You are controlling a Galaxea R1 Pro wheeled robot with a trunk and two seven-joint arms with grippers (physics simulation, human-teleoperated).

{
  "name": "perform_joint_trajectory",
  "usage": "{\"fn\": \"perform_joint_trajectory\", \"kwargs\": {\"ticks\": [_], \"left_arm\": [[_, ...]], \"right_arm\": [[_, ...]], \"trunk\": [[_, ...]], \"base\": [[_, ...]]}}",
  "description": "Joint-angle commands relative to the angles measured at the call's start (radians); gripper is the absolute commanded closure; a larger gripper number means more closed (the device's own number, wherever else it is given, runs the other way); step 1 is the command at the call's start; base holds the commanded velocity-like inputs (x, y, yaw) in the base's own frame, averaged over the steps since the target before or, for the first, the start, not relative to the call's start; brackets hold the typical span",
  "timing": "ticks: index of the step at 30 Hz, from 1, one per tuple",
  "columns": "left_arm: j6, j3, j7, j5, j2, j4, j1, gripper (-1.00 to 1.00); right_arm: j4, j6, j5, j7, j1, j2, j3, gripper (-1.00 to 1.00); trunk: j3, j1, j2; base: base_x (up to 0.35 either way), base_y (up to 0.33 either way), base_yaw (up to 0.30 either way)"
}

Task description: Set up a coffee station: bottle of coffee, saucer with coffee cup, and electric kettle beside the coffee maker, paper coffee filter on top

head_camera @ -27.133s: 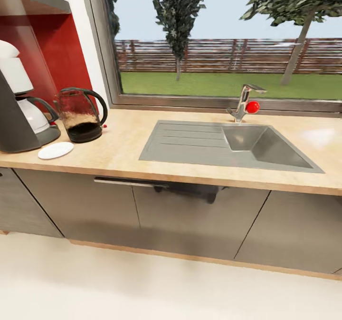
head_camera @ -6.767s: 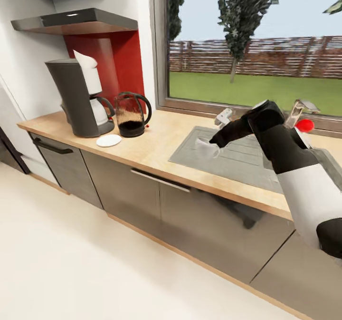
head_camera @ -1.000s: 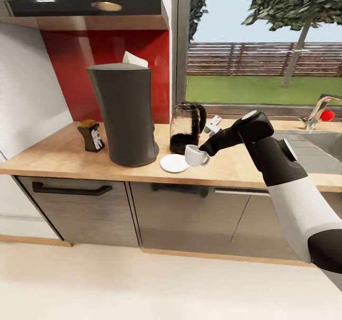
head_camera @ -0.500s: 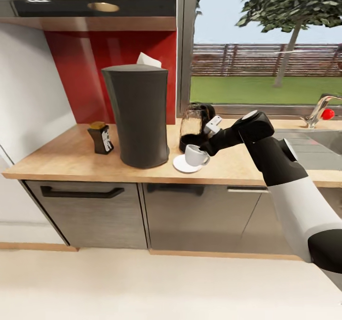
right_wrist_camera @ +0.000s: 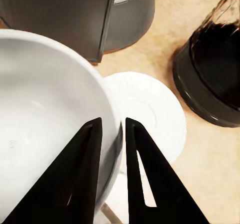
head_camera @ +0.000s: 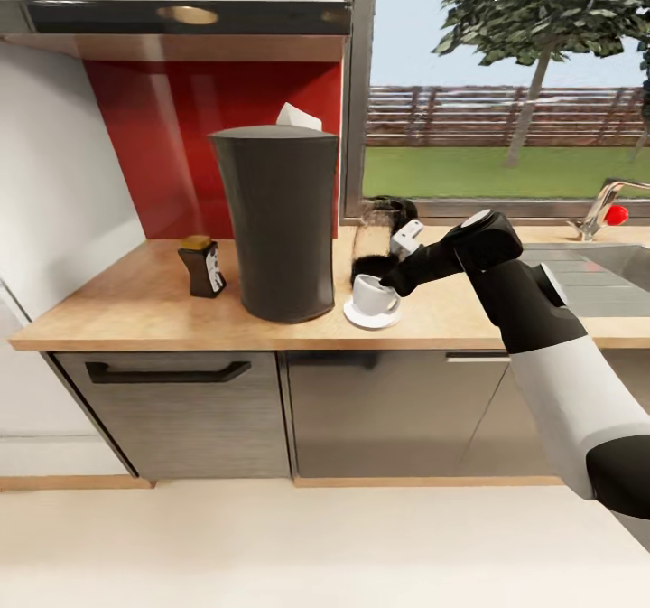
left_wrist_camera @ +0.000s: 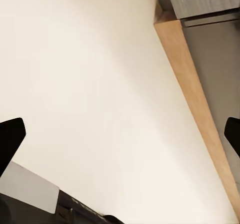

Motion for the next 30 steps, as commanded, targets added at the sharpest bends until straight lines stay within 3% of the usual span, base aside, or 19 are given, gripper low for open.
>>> {"fn": "perform_joint_trajectory", "kwargs": {"ticks": [1, 7, 9, 13, 16, 30], "left_arm": [[0.003, 0.001, -0.003, 0.002, 0.0, 0.001, -0.001, -1.0], [0.003, 0.001, -0.004, 0.002, 0.0, 0.001, -0.001, -1.0], [0.003, 0.001, -0.004, 0.002, 0.0, 0.001, -0.001, -1.0], [0.003, 0.001, -0.005, 0.002, 0.0, 0.001, -0.001, -1.0], [0.003, 0.001, -0.005, 0.002, 0.0, 0.001, -0.001, -1.0], [0.003, 0.001, -0.005, 0.002, 0.0, 0.001, -0.001, -1.0]], "right_arm": [[-0.001, 0.005, 0.01, 0.011, -0.001, 0.0, 0.001, 1.0], [0.004, 0.006, 0.014, 0.009, -0.001, -0.013, 0.001, 1.0], [0.006, 0.006, 0.044, 0.007, -0.001, -0.013, 0.001, 1.0], [0.024, 0.006, 0.165, 0.006, -0.001, -0.012, -0.001, 1.0], [0.047, 0.006, 0.206, 0.006, -0.001, -0.012, -0.003, 1.0], [0.057, 0.006, 0.221, 0.006, -0.001, -0.006, -0.003, 1.0]], "trunk": [[-0.001, 0.0, -0.001], [-0.001, 0.0, -0.001], [-0.001, 0.0, -0.001], [-0.001, 0.0, -0.001], [-0.001, 0.0, -0.001], [-0.001, 0.0, -0.001]], "base": [[0.0, 0.299, -0.002], [0.0, 0.037, 0.0], [0.0, 0.001, 0.0], [0.0, 0.0, 0.0], [0.0, 0.0, 0.0], [0.058, 0.0, 0.0]]}}
